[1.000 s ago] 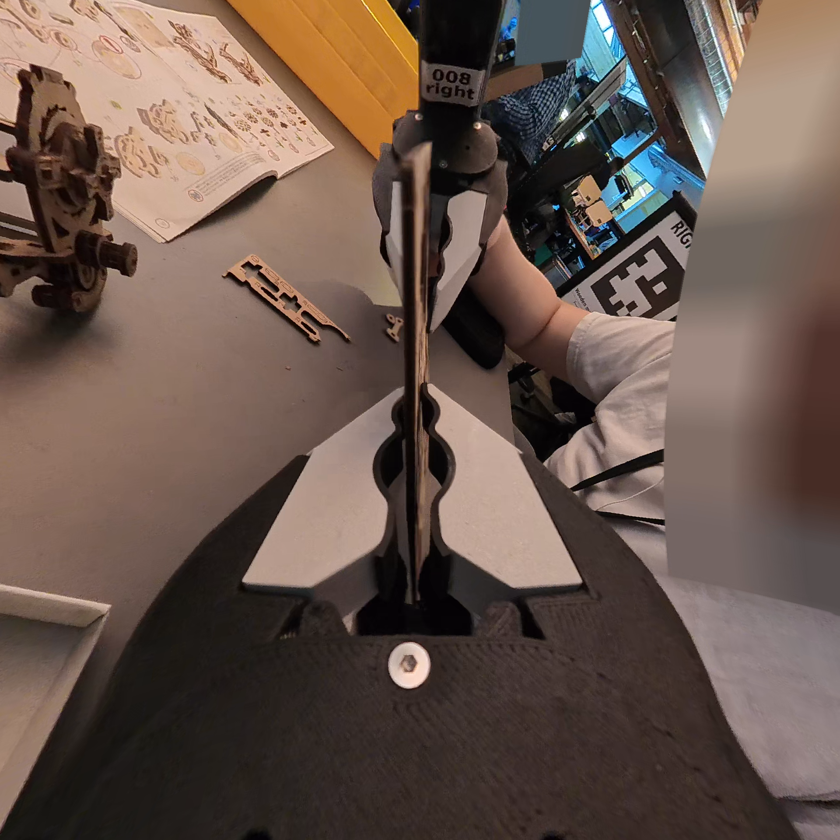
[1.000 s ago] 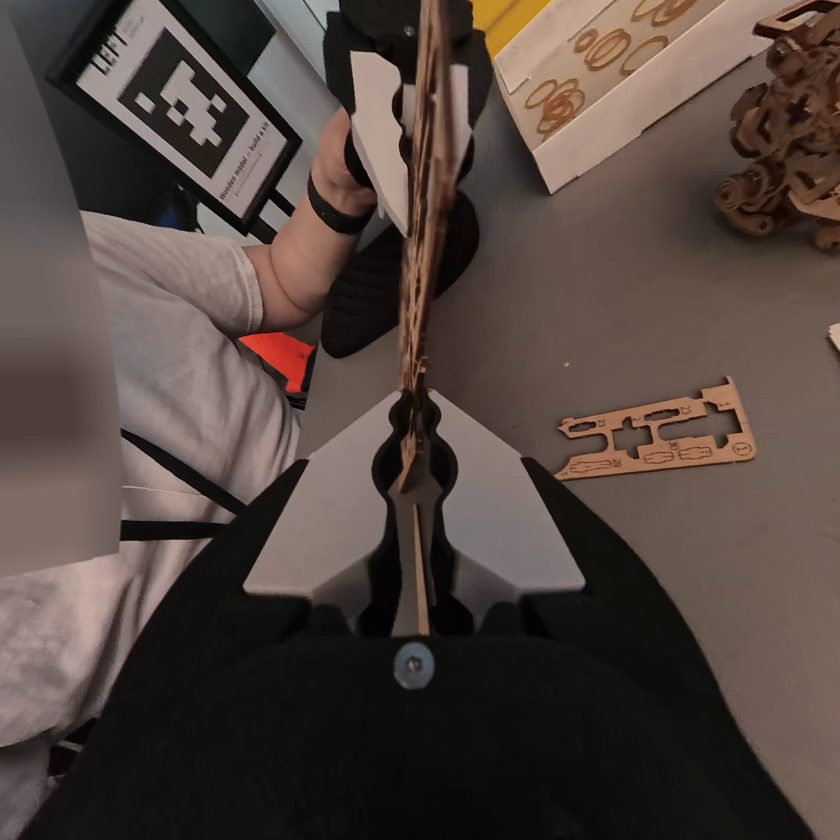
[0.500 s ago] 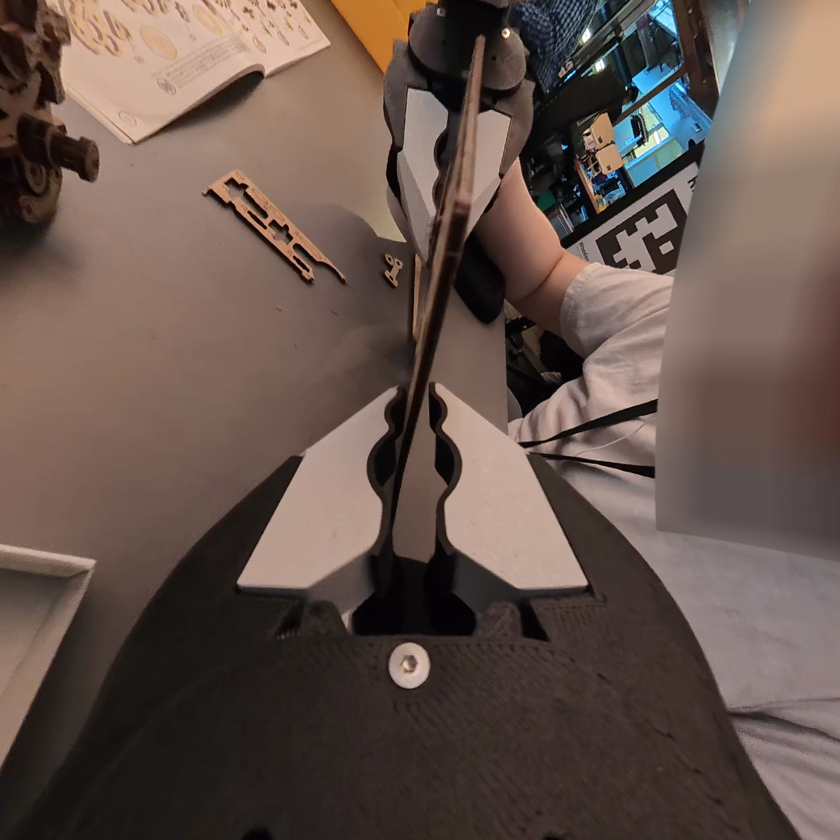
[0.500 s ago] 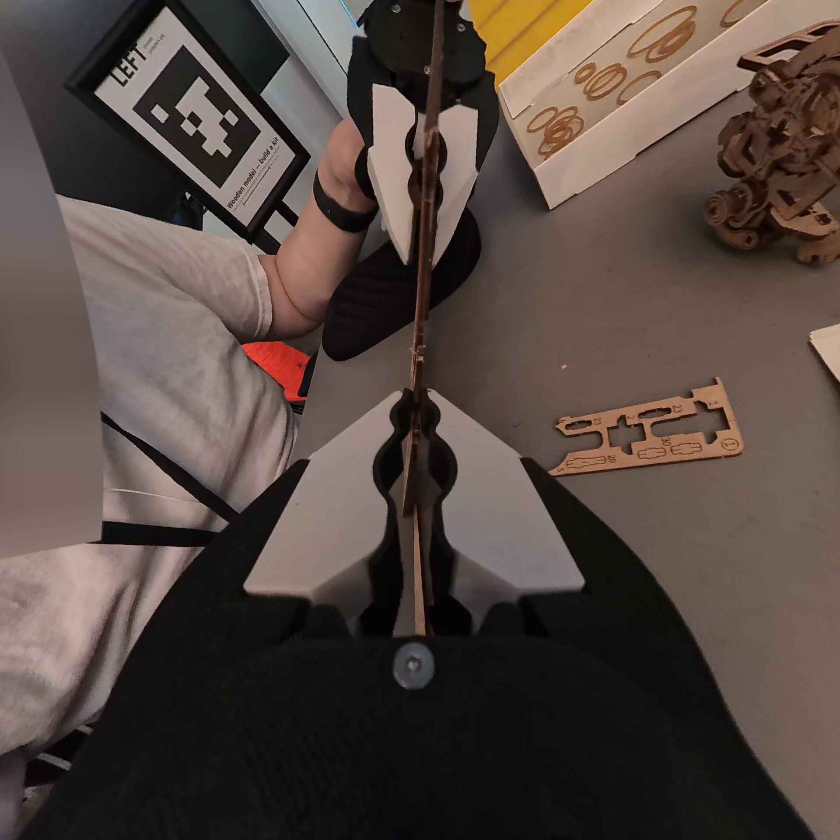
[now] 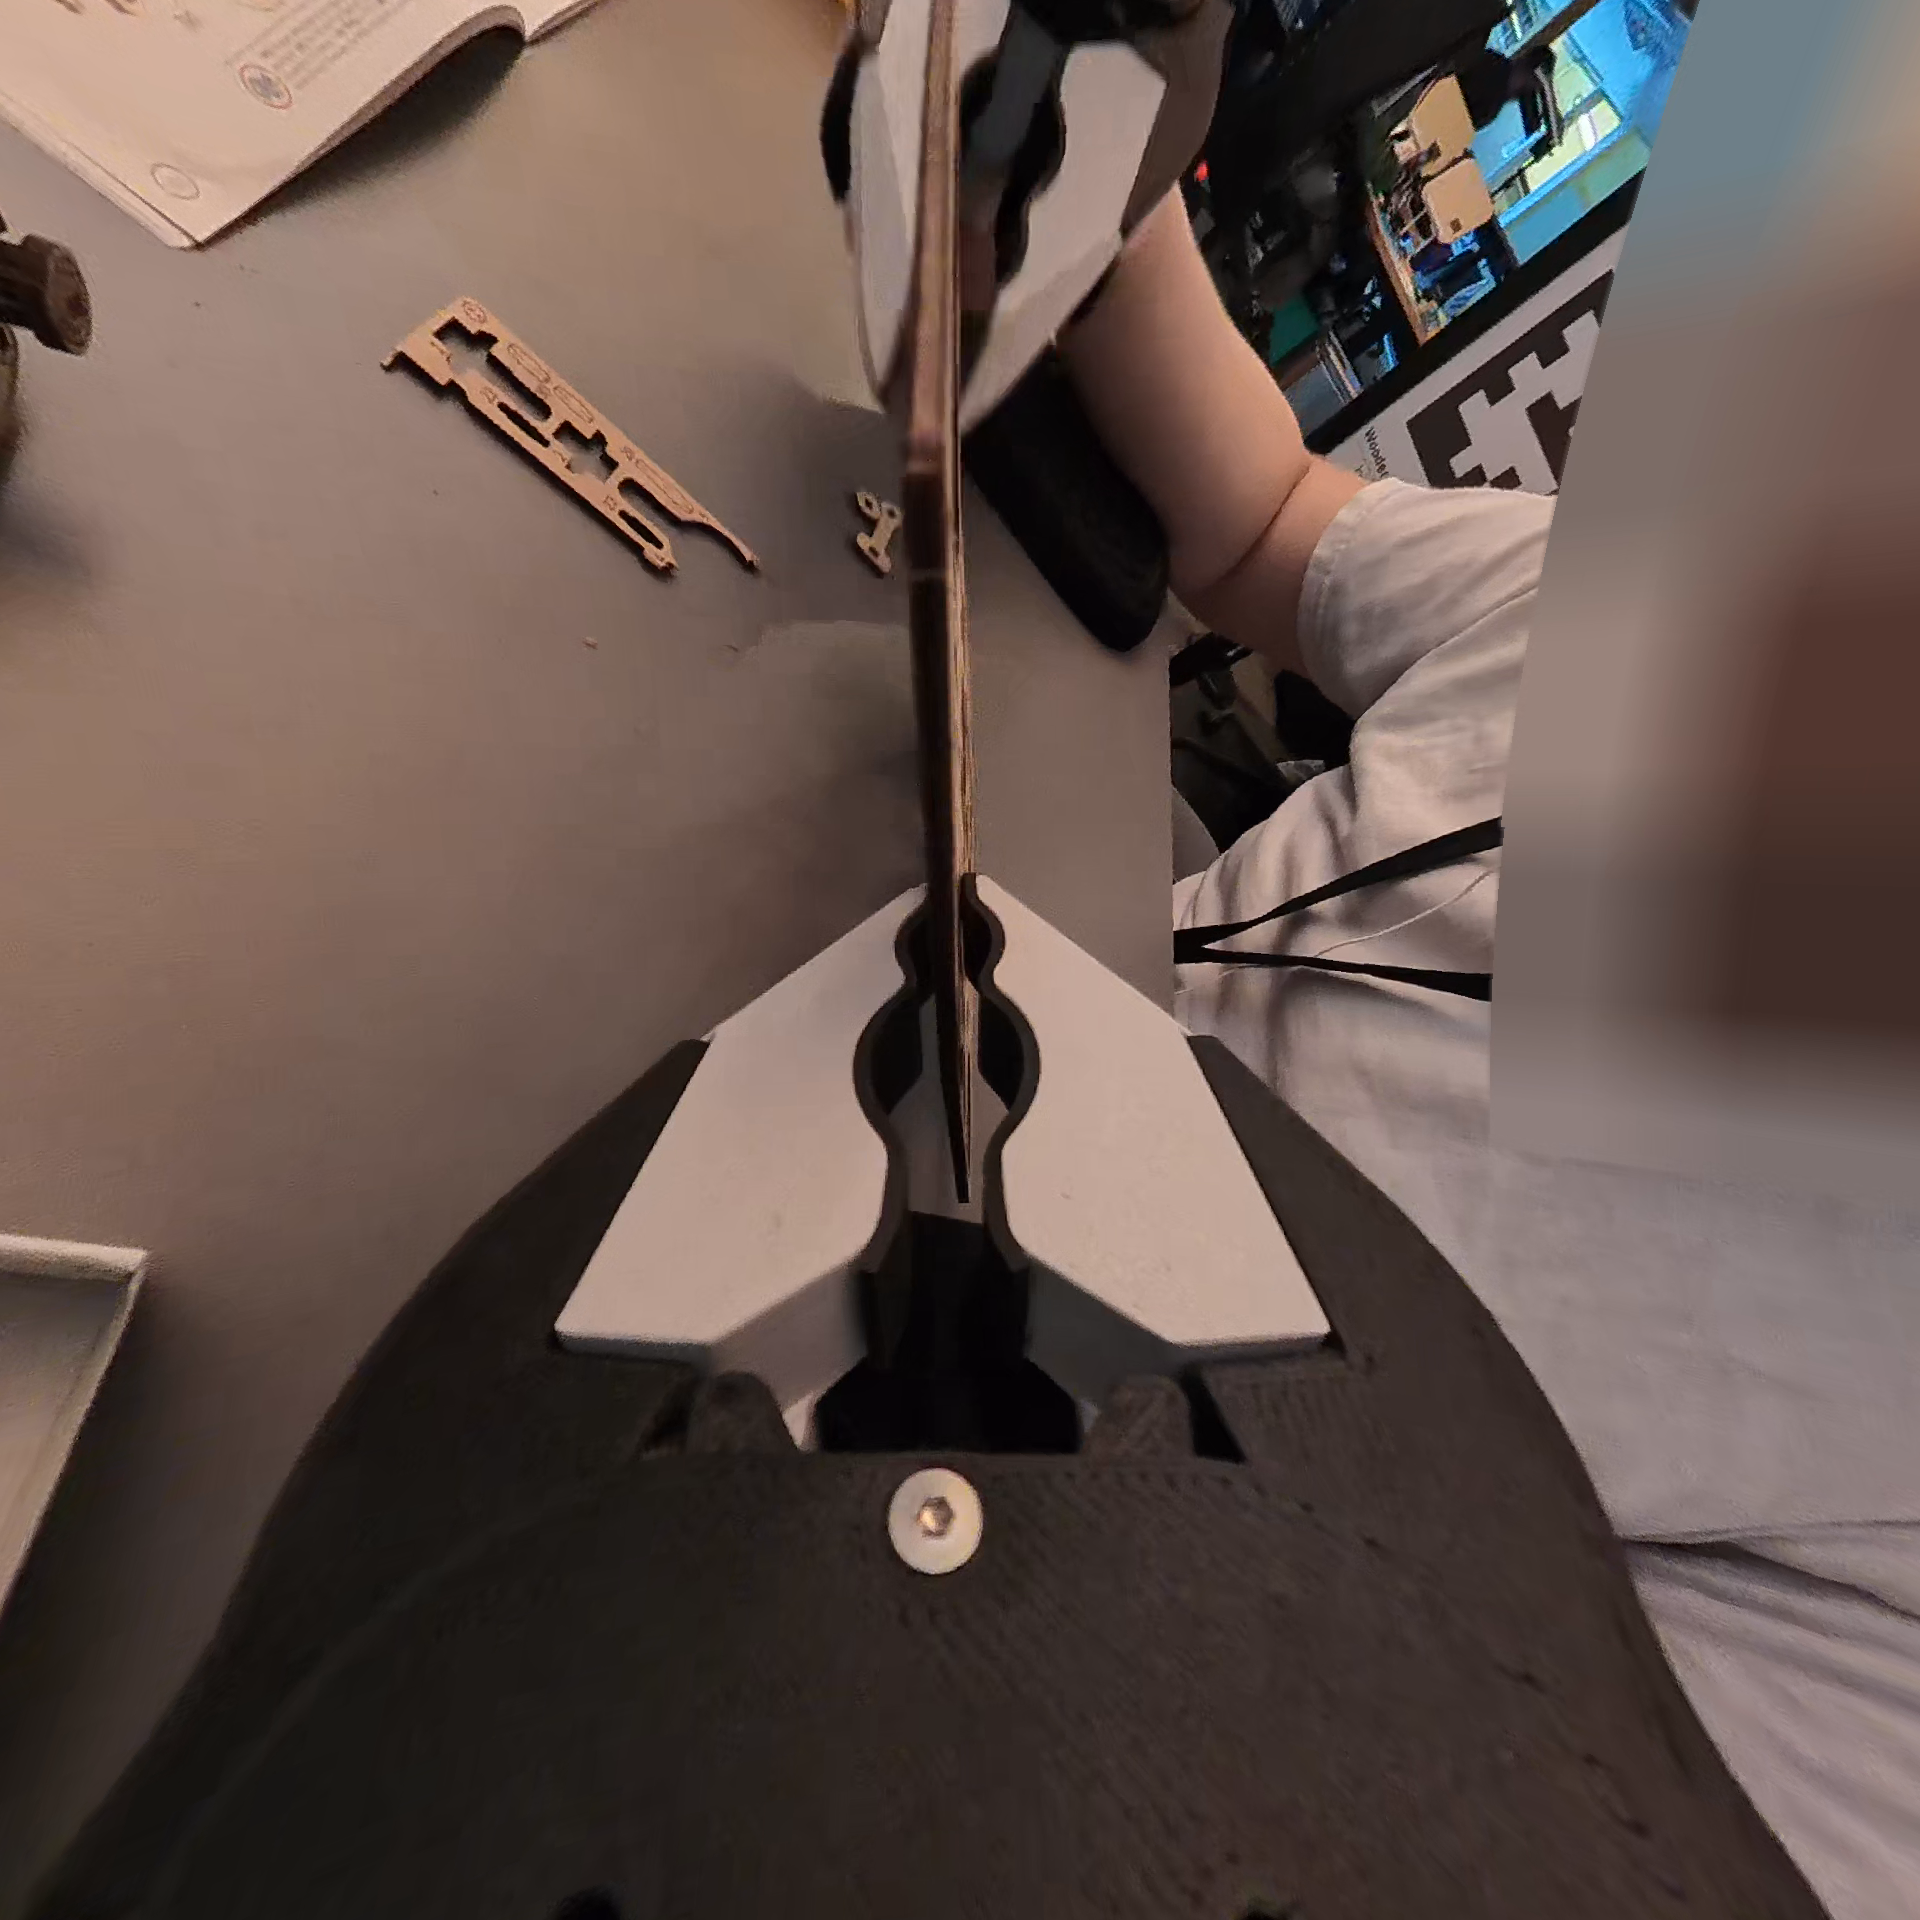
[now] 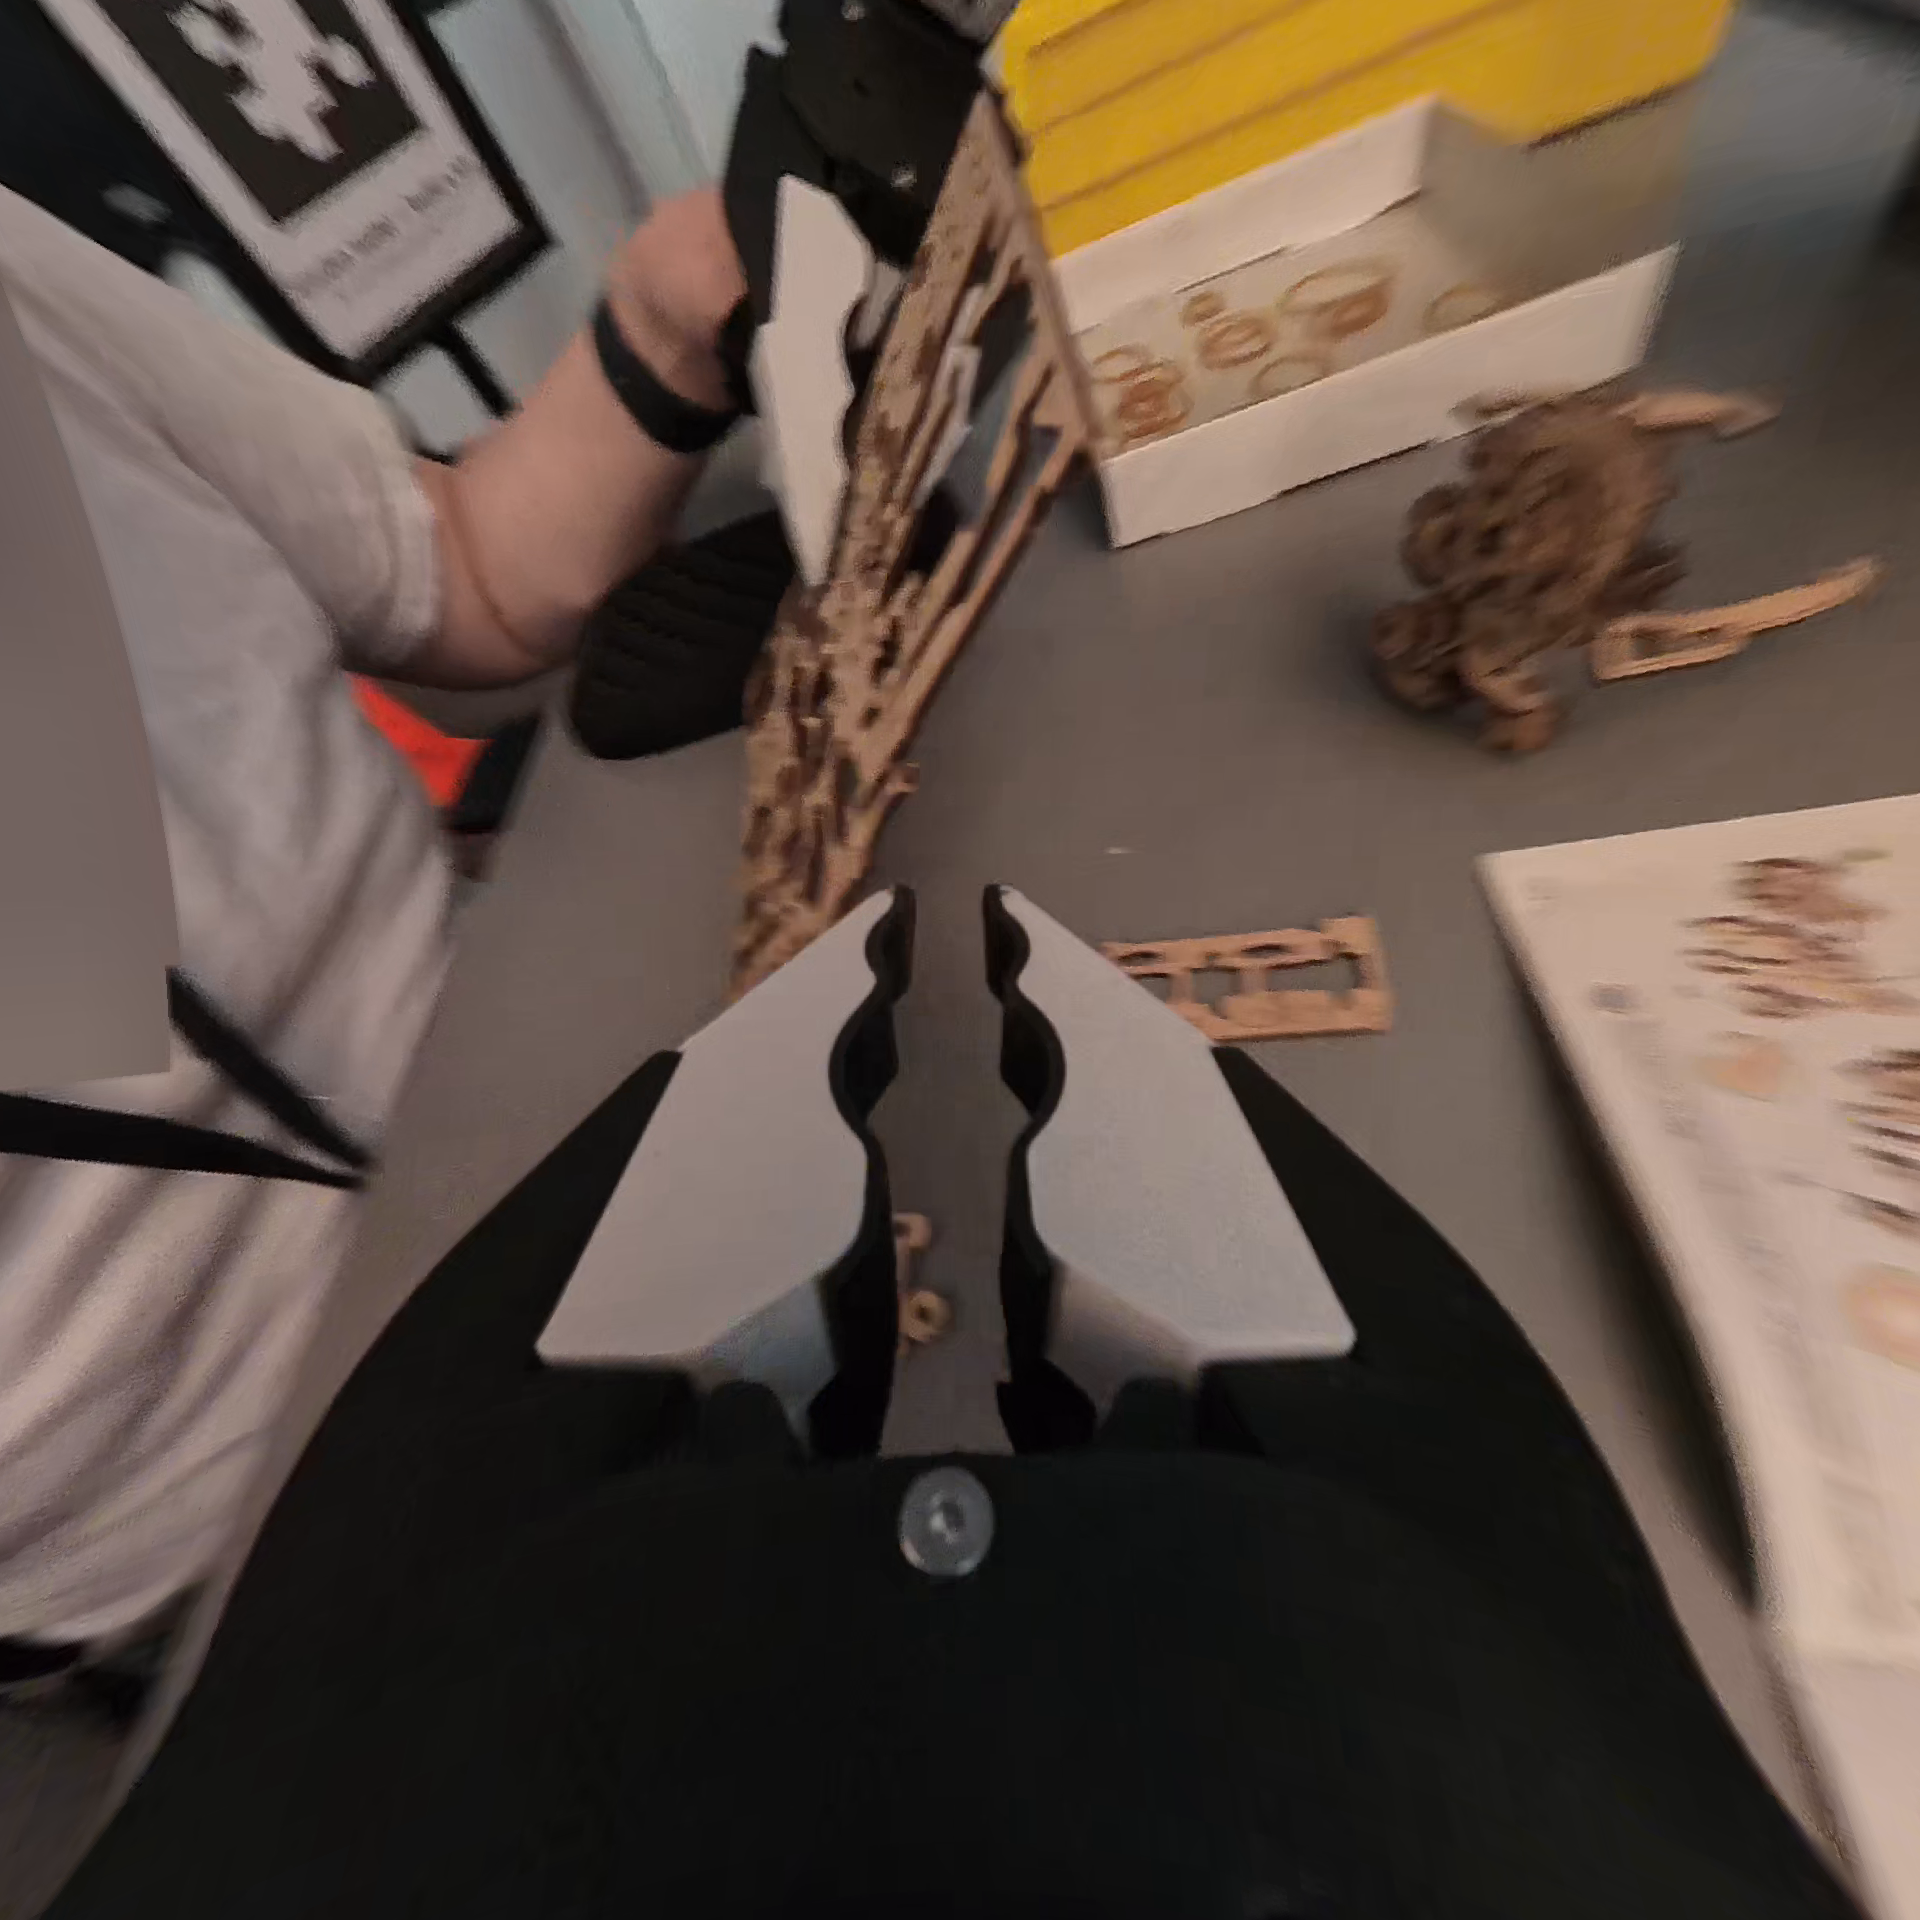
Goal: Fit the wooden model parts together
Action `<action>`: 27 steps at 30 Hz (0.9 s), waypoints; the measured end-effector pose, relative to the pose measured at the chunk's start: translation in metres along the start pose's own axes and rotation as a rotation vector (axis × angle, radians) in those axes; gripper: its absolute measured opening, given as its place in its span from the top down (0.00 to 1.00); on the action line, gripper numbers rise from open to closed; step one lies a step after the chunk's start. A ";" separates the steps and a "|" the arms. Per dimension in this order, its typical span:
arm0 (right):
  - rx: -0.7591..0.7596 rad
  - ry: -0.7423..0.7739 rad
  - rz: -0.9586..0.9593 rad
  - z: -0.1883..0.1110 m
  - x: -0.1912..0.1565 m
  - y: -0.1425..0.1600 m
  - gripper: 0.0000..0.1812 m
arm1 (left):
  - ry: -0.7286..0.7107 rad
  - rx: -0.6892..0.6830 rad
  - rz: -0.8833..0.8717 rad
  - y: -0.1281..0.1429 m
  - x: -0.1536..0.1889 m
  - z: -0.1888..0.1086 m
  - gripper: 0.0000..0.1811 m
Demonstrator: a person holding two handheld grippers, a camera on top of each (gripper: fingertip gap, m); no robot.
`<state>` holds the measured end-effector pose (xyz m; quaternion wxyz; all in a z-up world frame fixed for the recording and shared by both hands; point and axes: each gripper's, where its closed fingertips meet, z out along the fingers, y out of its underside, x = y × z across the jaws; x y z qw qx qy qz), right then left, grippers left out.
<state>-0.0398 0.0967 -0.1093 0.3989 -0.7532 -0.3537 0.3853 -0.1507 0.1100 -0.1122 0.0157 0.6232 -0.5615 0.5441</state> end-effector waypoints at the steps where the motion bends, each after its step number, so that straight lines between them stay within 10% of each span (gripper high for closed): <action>1: 0.002 0.078 -0.054 -0.008 0.011 -0.001 0.93 | -0.003 -0.006 -0.006 0.001 -0.001 0.000 1.00; 14: 0.086 0.541 -0.255 -0.044 0.081 -0.007 0.94 | 0.027 -0.023 -0.085 0.007 -0.003 -0.002 1.00; 27: -0.019 0.508 -0.210 -0.030 0.086 0.014 0.94 | 0.055 -0.096 -0.180 0.022 -0.004 0.004 0.99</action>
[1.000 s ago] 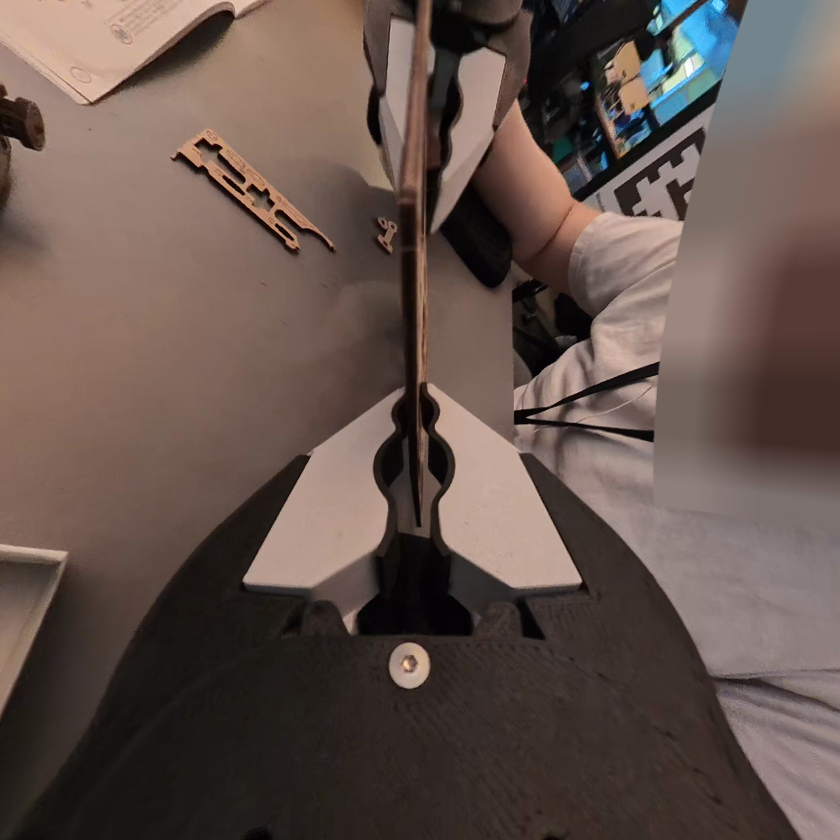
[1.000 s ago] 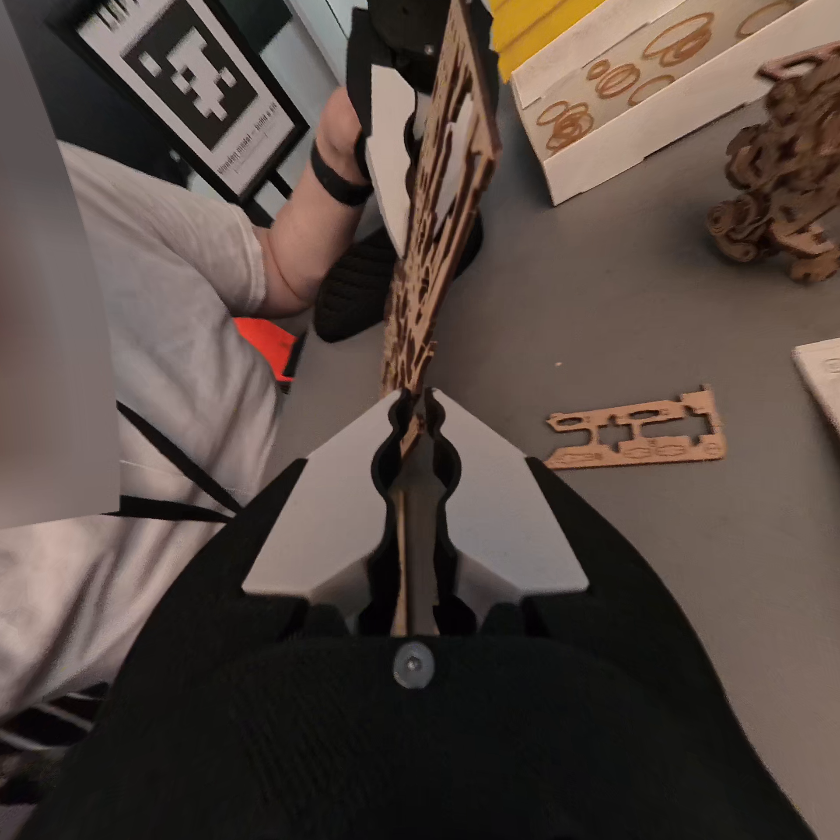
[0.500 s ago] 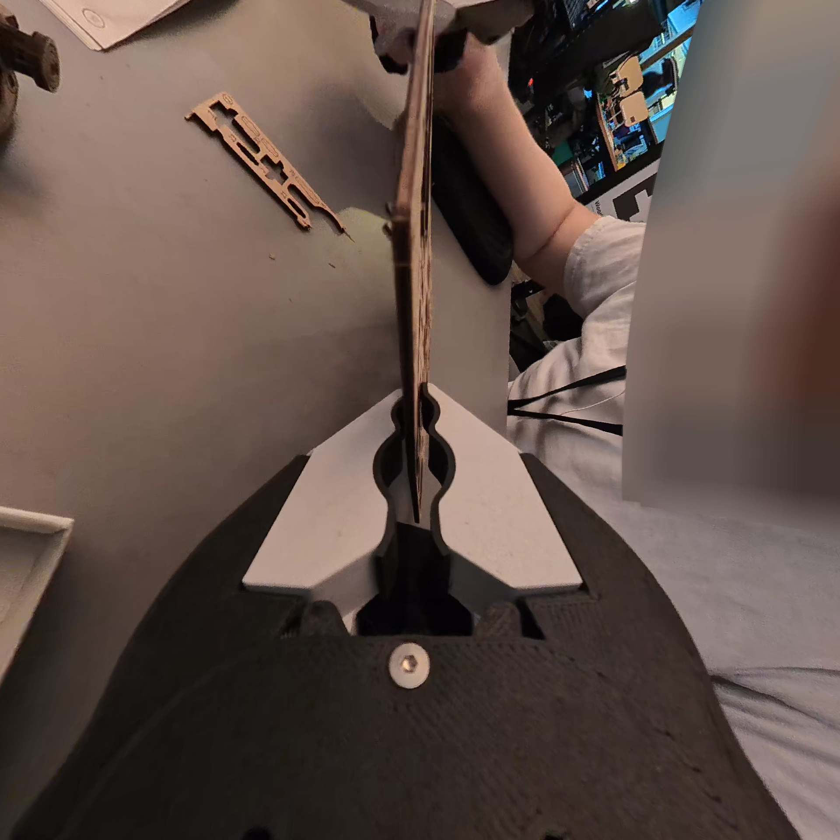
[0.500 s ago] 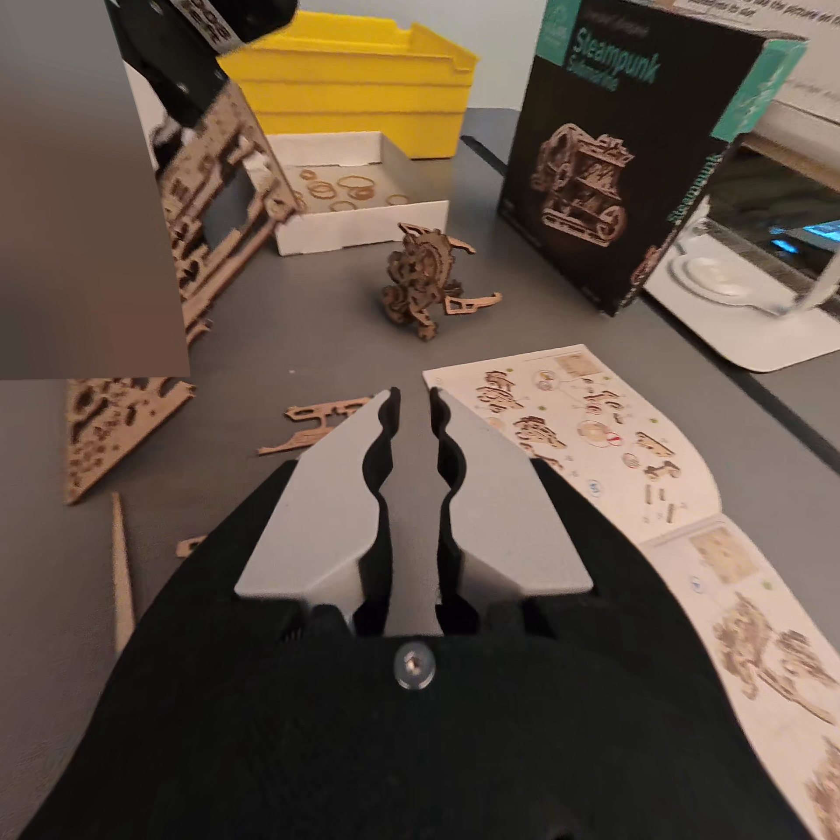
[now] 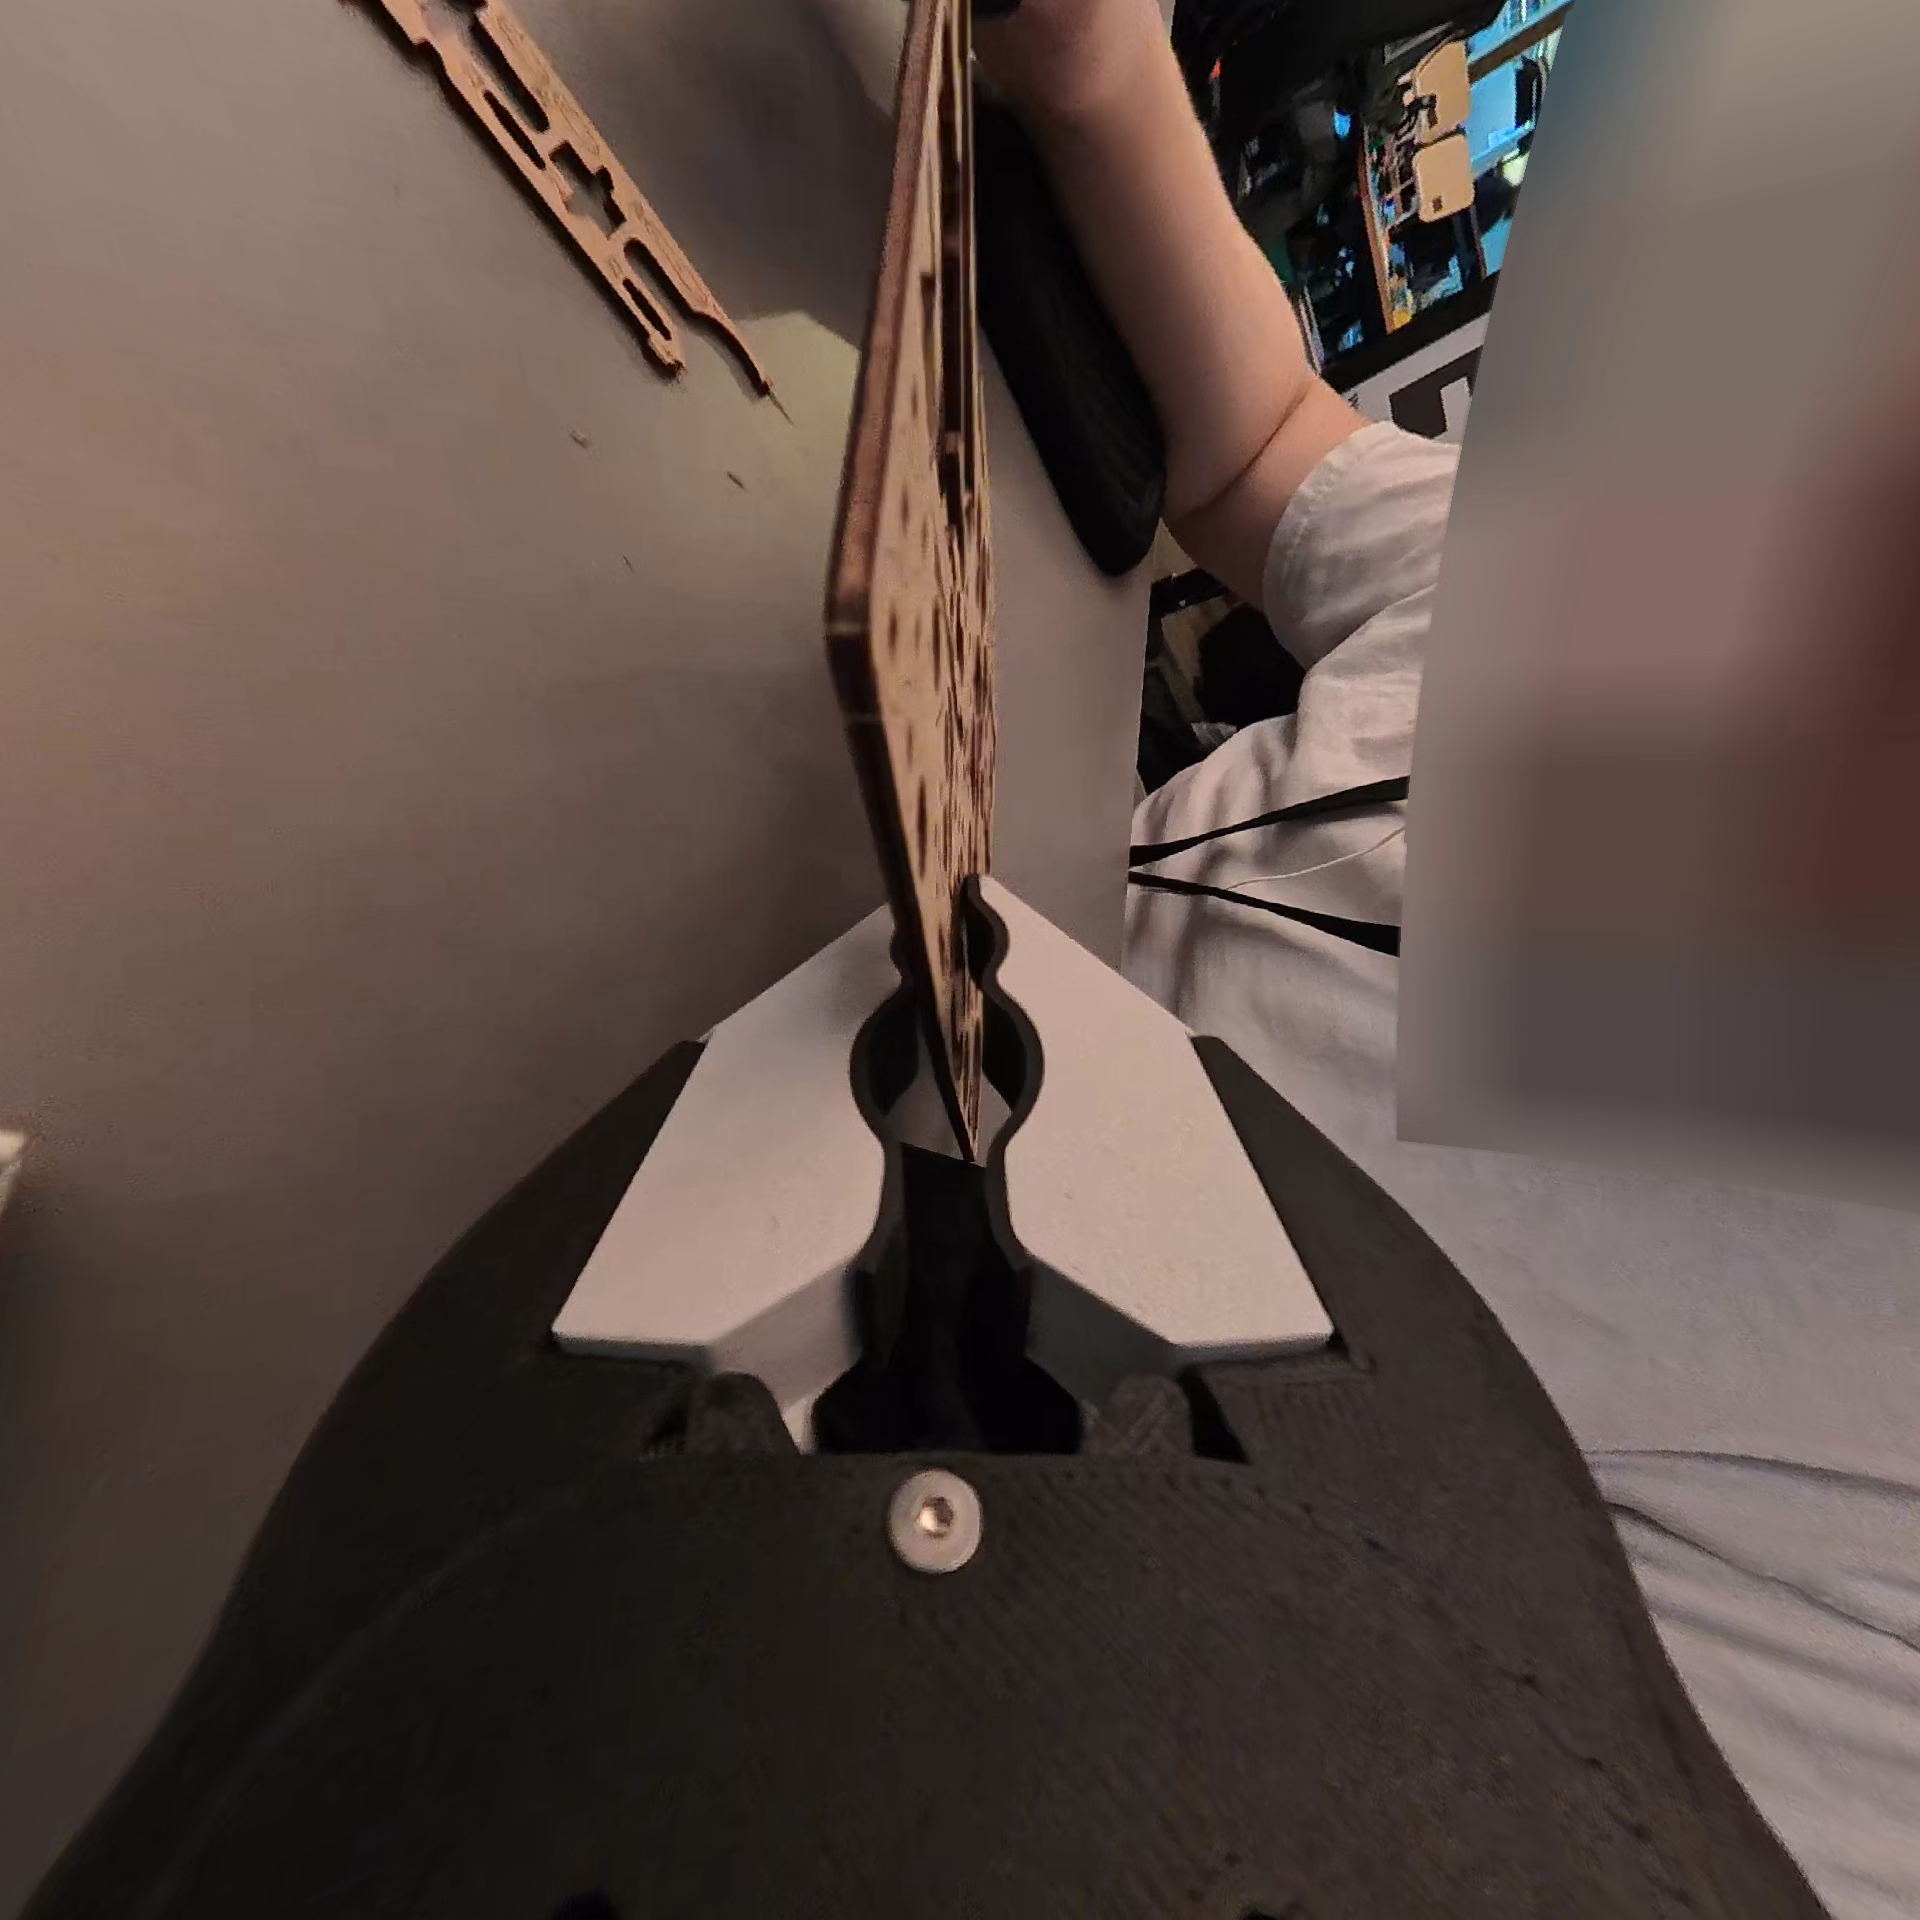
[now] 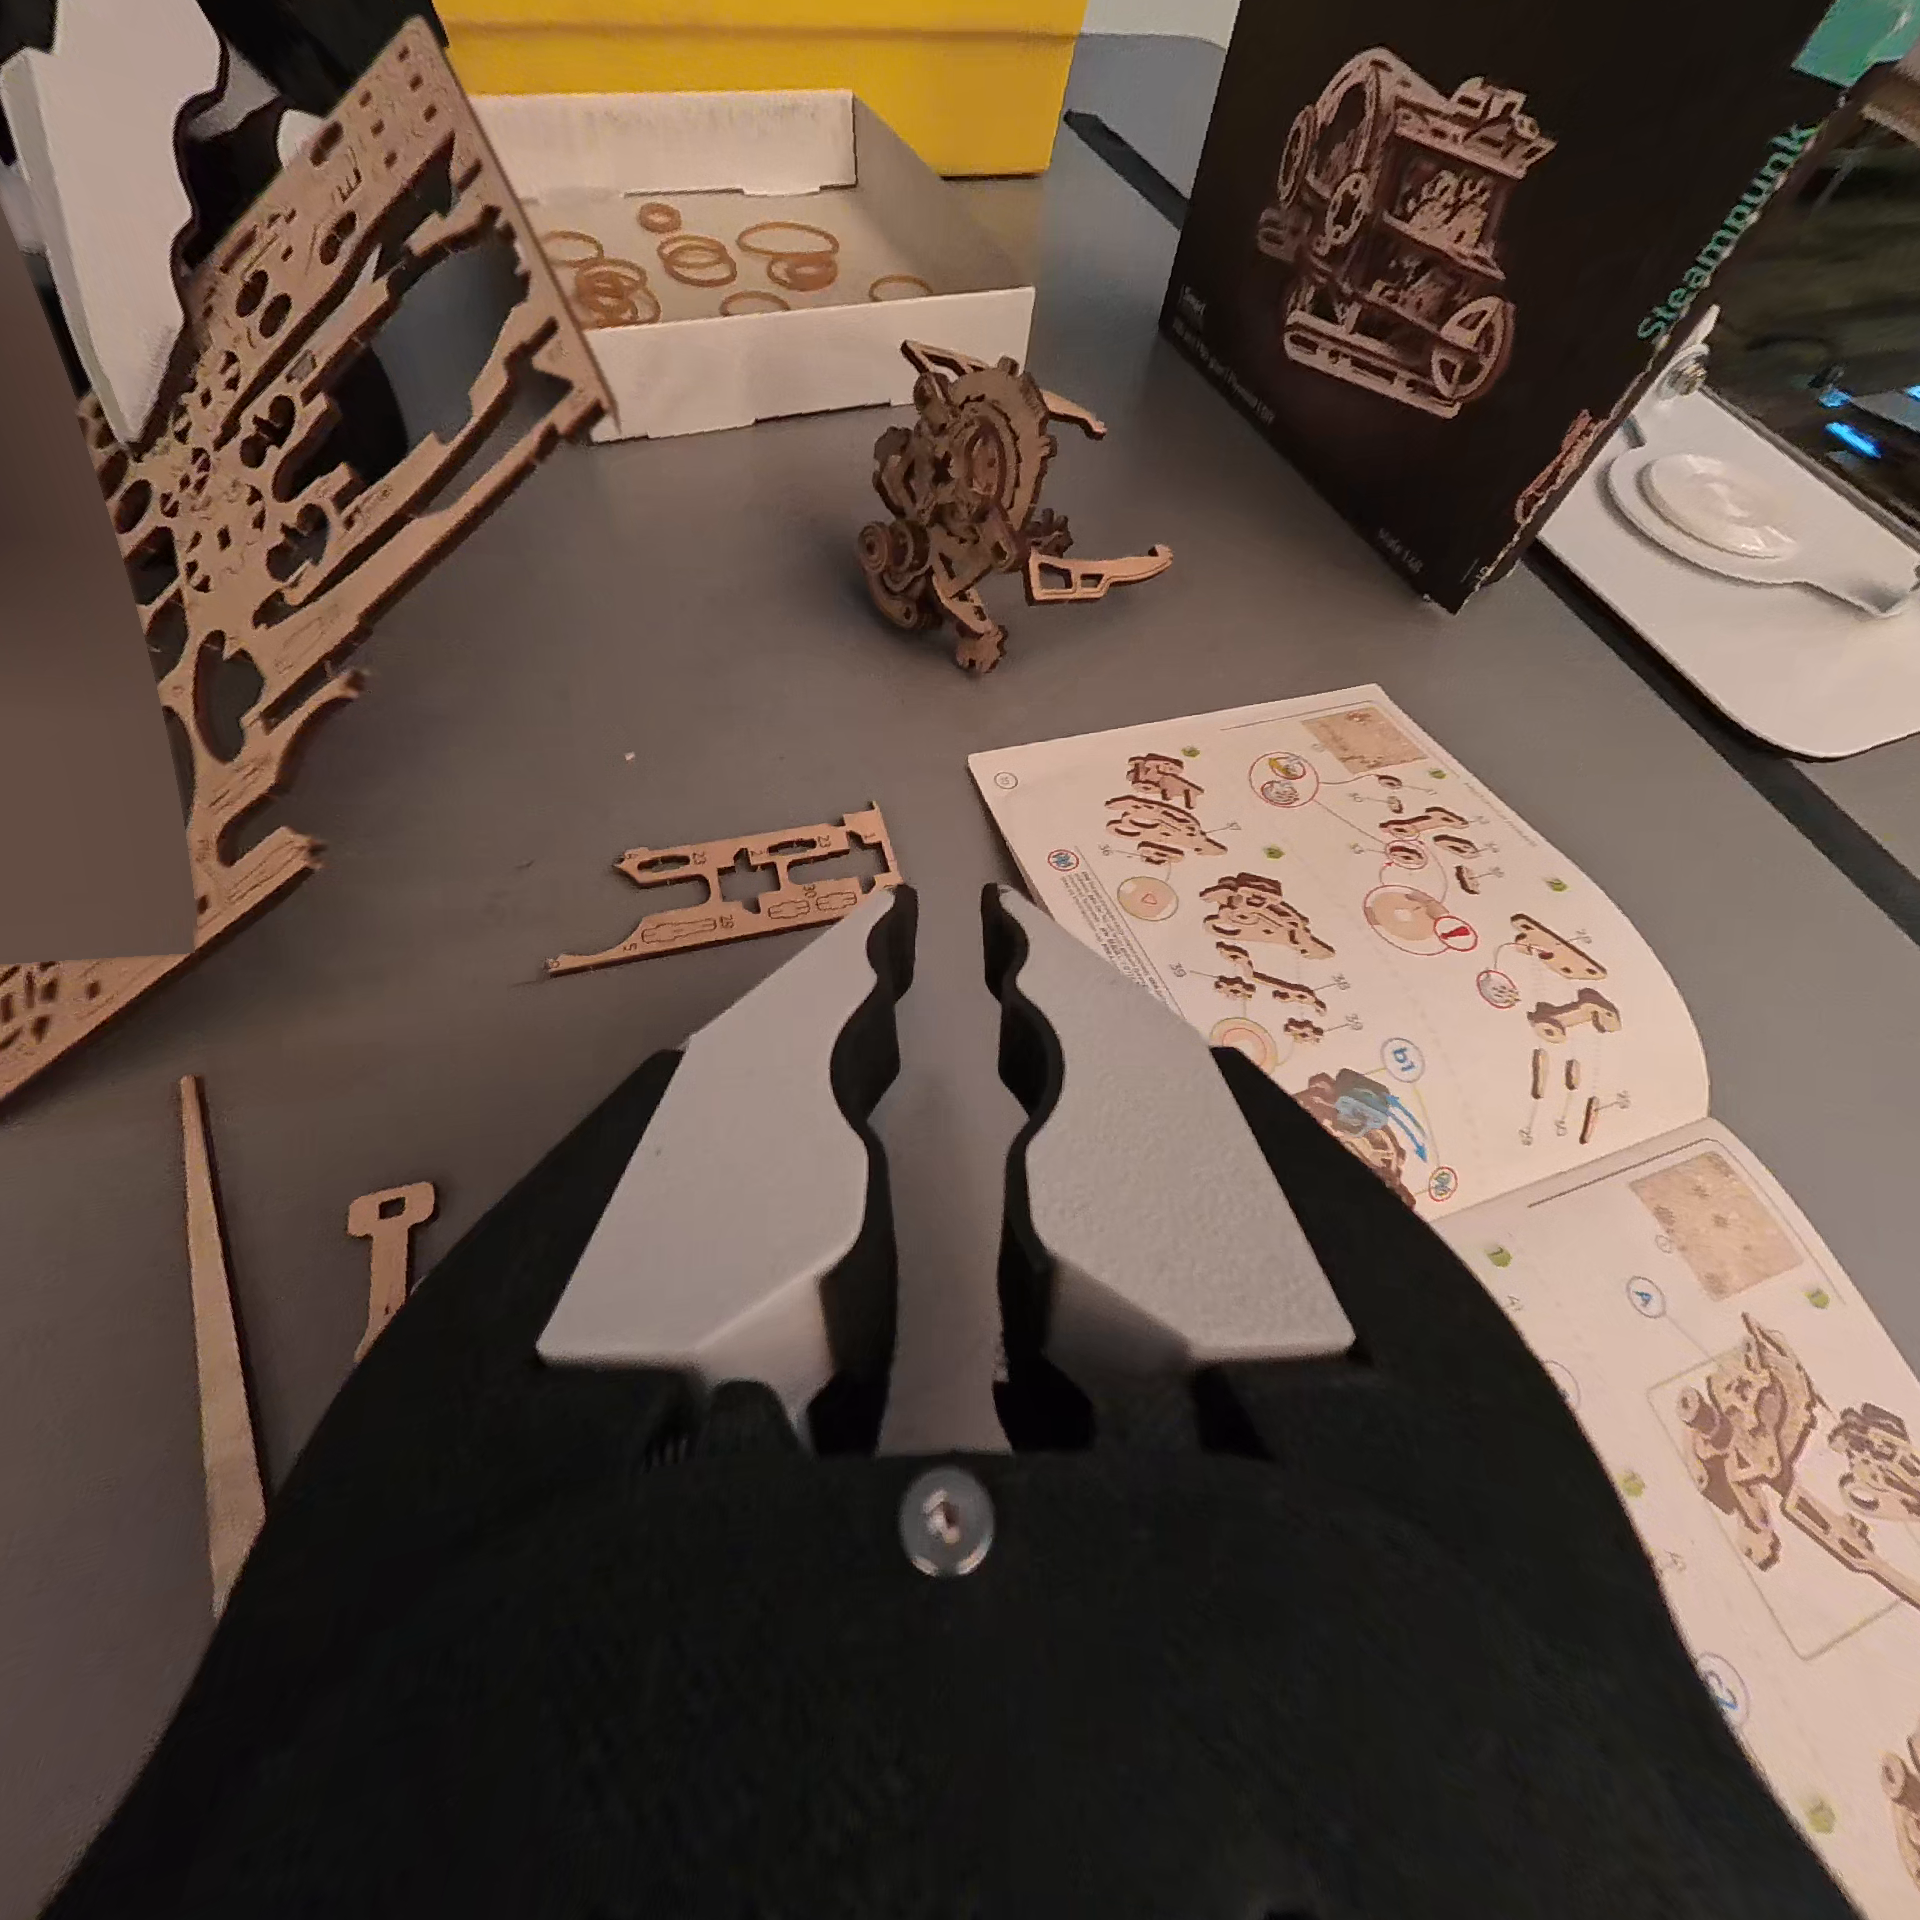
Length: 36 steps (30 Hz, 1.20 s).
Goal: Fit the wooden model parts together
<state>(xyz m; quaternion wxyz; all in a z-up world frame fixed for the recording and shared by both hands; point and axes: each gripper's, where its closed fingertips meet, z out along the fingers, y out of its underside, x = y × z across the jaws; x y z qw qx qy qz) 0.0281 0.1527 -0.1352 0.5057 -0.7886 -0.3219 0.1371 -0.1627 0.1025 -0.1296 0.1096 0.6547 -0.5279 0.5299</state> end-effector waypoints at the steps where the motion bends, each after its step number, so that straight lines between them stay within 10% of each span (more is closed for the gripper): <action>1: -0.004 0.001 -0.006 0.000 0.000 0.000 0.94 | 0.002 -0.011 0.000 0.001 0.000 0.002 0.99; 8: -0.021 -0.042 -0.016 0.004 -0.009 0.004 0.93 | 0.007 -0.014 -0.023 0.003 -0.001 0.003 0.99; 21: -0.280 -0.193 0.007 0.043 -0.039 0.022 0.61 | -0.010 0.026 -0.152 -0.005 -0.018 0.014 0.88; 36: -0.277 -0.181 -0.075 0.041 -0.043 0.017 0.75 | -0.360 0.057 -0.247 -0.015 -0.038 -0.006 0.60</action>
